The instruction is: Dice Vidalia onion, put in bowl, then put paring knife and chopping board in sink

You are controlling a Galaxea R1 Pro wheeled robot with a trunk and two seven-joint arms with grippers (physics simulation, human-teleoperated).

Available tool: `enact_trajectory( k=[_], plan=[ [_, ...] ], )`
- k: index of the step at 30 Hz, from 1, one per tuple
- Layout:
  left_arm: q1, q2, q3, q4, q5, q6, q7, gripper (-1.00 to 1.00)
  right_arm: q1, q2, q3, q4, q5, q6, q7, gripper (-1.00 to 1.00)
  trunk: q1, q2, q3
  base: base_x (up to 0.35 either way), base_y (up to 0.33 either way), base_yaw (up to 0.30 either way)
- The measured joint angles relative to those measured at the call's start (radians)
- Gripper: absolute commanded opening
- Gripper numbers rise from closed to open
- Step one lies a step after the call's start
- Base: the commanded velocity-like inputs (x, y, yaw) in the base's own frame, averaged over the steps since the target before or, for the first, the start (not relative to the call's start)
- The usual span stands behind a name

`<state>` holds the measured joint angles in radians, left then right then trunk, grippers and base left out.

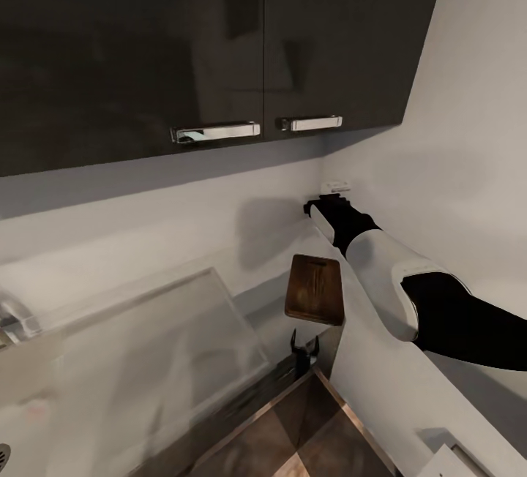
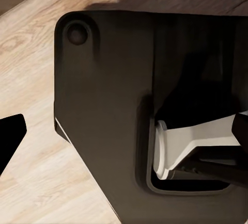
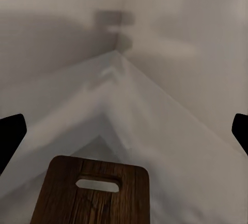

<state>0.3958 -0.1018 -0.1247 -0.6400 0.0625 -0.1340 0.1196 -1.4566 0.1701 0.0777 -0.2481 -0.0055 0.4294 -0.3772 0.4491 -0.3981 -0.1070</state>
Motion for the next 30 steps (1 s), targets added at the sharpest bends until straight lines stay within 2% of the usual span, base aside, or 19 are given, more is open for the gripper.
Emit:
enact_trajectory(
  k=[9, 30],
  plan=[
    [0.0, 0.0, 0.0, 0.005, 0.0, 0.001, 0.0, 1.0, 0.0, -0.001, 0.0, 0.0, 0.0, 0.0, 0.0, 1.0, 0.0, 0.0, 0.0, 0.166, -0.076, 0.0],
    [0.0, 0.0, 0.0, 0.008, 0.0, 0.001, 0.0, 1.0, 0.0, -0.001, 0.0, 0.002, -0.001, 0.003, 0.004, 1.0, 0.0, 0.0, 0.0, 0.005, 0.013, 0.0]
  ],
)
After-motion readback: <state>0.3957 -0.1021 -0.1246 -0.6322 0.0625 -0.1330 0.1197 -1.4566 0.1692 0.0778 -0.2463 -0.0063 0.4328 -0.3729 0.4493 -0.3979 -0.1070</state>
